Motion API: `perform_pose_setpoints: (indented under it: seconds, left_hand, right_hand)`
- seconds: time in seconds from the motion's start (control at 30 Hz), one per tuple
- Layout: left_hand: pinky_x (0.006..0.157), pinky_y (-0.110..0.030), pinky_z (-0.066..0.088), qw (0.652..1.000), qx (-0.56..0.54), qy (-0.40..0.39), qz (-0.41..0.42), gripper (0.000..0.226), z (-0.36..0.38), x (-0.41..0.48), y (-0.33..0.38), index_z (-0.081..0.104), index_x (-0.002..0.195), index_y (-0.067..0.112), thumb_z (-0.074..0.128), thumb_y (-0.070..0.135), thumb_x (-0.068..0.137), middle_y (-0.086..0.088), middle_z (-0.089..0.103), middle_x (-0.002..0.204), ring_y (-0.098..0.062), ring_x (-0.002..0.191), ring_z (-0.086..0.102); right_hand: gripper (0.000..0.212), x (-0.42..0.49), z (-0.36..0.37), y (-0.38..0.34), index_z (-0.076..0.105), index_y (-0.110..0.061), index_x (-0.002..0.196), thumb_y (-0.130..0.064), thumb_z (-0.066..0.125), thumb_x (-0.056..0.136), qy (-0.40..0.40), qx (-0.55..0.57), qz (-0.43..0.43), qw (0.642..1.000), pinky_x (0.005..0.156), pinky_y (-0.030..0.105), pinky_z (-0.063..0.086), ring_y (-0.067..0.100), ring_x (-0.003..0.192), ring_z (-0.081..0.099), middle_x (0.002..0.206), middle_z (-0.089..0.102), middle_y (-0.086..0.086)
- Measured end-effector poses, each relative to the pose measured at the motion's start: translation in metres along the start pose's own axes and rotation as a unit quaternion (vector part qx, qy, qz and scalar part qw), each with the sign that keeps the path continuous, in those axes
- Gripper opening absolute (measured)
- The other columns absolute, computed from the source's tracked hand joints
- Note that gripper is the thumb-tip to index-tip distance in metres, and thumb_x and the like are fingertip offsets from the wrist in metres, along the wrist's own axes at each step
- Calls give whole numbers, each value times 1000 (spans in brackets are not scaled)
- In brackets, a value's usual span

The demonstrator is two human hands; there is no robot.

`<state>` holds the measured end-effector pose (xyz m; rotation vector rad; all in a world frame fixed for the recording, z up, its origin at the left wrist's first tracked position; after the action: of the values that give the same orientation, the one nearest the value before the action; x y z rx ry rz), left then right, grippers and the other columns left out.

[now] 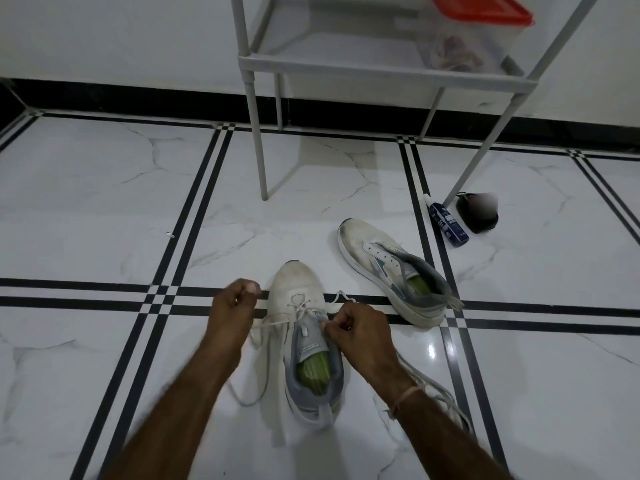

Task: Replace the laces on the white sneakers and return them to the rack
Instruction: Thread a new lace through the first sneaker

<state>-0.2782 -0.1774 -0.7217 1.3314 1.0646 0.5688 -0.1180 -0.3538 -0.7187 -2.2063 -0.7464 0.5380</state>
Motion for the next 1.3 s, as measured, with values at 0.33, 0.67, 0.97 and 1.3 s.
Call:
perform_pose_setpoints:
  seconds: [0.33,0.67,0.97,1.3]
  left_hand:
    - [66,-30,46,992,112,-50,-3,30,19,-3,-8,63,66,23,64,22,96,-1,73,80,-20,77,65]
    - [62,-27,48,923,339,-104,151,20,13,-16,-1,64,80,24,70,39,93,9,67,75,-8,71,63]
    - [52,-22,41,970,-195,53,-137,30,-4,-8,-8,44,77,19,44,18,107,9,48,51,-9,45,46]
    - [53,-24,39,972,-174,-1,-159,30,23,-20,-47,64,80,11,46,13,103,-4,62,71,-15,64,49]
  right_hand:
    - [21,2,0,-1,65,-15,70,-26,79,82,-3,-17,10,1000,64,27,47,10,68,60,68,65,-5]
    - [22,5,4,0,63,-16,69,-27,79,80,-2,-37,20,999,63,29,45,12,69,61,68,65,-5]
    - [28,7,0,8,59,-21,66,-31,80,80,-6,-26,33,999,64,26,44,12,69,62,67,64,-7]
    - [25,8,1,9,64,-16,73,-34,79,82,-9,-37,31,999,60,17,40,12,71,62,71,66,-4]
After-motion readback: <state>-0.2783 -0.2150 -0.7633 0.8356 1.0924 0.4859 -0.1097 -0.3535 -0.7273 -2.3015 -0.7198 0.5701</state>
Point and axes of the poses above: each hand's wrist, its own x-axis towards the middle knuckle, its own z-axis out of the palm, y = z × x, the point moved 7 cm from there along x, towards the middle knuckle
